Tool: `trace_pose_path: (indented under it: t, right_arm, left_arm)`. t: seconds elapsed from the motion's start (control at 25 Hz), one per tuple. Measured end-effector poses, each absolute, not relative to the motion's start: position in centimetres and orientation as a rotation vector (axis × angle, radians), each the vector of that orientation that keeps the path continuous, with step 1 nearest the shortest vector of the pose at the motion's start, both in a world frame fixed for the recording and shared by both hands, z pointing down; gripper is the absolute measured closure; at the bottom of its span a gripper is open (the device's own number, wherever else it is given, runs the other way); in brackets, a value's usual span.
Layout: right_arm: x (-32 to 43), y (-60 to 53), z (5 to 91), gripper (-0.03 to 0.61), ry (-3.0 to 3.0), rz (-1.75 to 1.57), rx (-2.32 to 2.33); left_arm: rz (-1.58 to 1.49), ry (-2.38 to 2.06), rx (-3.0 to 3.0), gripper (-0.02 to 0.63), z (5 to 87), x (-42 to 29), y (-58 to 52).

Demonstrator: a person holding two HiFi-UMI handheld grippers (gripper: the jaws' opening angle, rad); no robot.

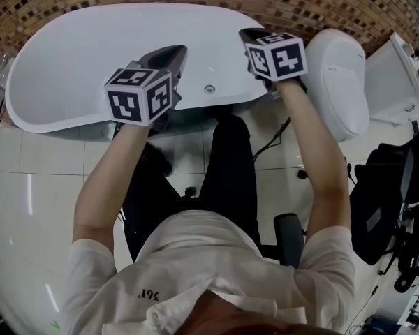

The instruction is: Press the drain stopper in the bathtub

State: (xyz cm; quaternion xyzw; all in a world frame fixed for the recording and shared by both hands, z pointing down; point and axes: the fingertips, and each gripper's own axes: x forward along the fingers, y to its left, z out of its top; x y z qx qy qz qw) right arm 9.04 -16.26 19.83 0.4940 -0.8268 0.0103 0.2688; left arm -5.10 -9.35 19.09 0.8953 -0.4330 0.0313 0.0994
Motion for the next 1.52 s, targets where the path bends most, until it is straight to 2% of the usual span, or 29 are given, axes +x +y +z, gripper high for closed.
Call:
trace_pose_path:
  t: [0.24, 0.52, 1.52]
  right_arm:
    - [8.9, -14.9, 18.9, 0.574, -2.344, 0.139, 1.301]
    - [9.7, -13.6, 17.1, 0.572, -2.311, 0.017, 1.384]
    - [9.4, -9.2, 16.9, 0.577, -2.47, 0.024, 1.458]
  left_arm:
    - [0.086, -1.283, 2.64, 0.609, 19.3, -5.6, -9.1]
    - [0.083, -1.323, 2.645, 0.609, 18.9, -6.3, -8.8]
    - [0.037, -1.364, 2.629, 0.609, 19.7, -7.9, -5.7]
